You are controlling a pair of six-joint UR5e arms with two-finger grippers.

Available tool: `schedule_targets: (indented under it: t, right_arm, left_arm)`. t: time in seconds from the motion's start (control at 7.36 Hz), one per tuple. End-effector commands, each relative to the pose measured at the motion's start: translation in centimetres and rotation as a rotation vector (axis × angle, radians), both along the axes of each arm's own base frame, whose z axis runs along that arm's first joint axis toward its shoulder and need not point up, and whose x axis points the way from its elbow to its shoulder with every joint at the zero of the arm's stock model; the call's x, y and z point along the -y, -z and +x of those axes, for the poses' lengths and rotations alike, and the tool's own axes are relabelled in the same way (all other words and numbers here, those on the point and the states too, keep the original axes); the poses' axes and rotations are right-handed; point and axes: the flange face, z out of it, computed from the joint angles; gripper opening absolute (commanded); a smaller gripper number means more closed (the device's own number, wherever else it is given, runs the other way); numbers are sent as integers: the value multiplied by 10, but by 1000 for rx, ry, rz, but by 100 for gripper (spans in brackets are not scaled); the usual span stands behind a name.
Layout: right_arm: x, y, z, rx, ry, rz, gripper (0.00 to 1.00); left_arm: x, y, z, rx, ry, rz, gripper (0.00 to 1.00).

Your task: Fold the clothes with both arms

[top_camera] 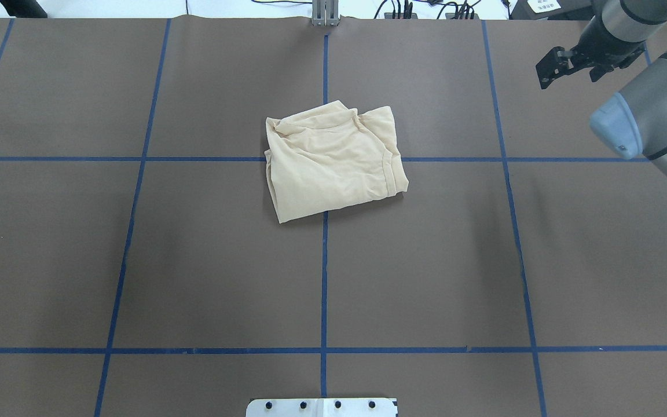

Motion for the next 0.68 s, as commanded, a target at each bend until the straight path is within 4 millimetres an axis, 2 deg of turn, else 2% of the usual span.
schedule_targets:
  t: [0.0,0.14,0.27,0.41,0.54]
  right_arm:
    - [-7,-42,39,-16,-52,-52,100]
    - [-4,-46,50,1,-60,-70,100]
    - [-3,-46,77,69,-67,-119,100]
    - [-9,-63,95,80,-62,-170,100]
    - [-22,-94,118,48,0,-139,100]
  left_arm:
    - [-26,-61,-30,56,-15,43,100]
    - [-28,-79,-30,66,-21,1,100]
    - [-29,-88,-29,65,-39,-46,100]
    - [-27,-95,-33,98,-80,-117,100]
    - [-23,-96,-51,191,-157,-93,100]
